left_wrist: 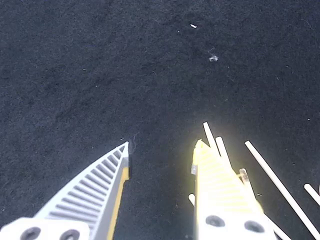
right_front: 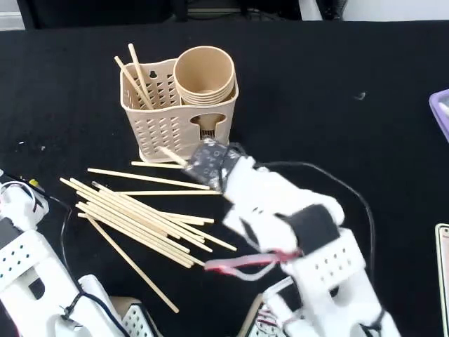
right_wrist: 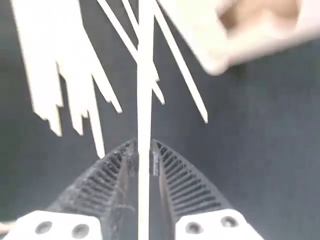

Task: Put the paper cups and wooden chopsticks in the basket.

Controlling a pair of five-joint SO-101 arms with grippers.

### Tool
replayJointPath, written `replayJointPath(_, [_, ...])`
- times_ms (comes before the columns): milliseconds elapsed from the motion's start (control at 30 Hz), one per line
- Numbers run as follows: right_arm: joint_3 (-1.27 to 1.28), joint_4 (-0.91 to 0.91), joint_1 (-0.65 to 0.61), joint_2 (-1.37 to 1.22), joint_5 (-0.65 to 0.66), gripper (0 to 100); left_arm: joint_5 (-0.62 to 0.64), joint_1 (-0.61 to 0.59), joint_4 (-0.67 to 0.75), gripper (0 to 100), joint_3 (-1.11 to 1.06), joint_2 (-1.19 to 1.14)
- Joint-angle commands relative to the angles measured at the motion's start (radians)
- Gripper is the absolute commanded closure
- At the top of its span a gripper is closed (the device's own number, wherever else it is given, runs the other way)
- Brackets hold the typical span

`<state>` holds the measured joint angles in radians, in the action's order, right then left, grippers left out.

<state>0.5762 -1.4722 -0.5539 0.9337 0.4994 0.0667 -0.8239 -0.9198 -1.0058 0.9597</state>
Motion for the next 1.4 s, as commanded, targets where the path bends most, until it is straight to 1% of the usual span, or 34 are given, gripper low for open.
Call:
replayJointPath(0, [-0.214, 0.066, -0.126, 0.013, -0.103, 98.8, -0.003, 0.008, 0.015, 79, 0.013, 0.018])
replayJointPath(100, [-0.214, 0.298, -0.133, 0.013, -0.167, 98.8, -0.003, 0.010, 0.015, 79, 0.012, 0.018])
replayJointPath(367, [-0.056, 1.025, -0.137, 0.010, -0.382, 98.7, -0.003, 0.013, 0.015, 79, 0.008, 0.018])
replayJointPath(500, [0.022, 1.382, -0.137, -0.031, -0.443, 98.7, -0.003, 0.013, 0.015, 79, 0.007, 0.018])
replayJointPath(567, [0.035, 1.501, -0.137, -0.082, -0.457, 98.7, -0.003, 0.013, 0.015, 79, 0.007, 0.018])
replayJointPath(733, [-0.007, 1.663, -0.127, -0.272, -0.453, 98.7, -0.003, 0.013, 0.015, 79, 0.007, 0.018])
replayJointPath(867, [-0.077, 1.725, -0.075, -0.453, -0.453, 98.7, -0.003, 0.013, 0.015, 79, 0.007, 0.018])
replayJointPath(967, [-0.113, 1.731, -0.041, -0.575, -0.456, 98.7, -0.003, 0.013, 0.015, 79, 0.007, 0.018])
replayJointPath(1100, [-0.122, 1.731, -0.034, -0.696, -0.453, 98.7, -0.003, 0.013, 0.015, 79, 0.007, 0.018])
replayJointPath(1367, [-0.061, 1.705, -0.038, -0.736, -0.453, 97.4, -0.003, 0.013, 0.015, 79, 0.007, 0.018])
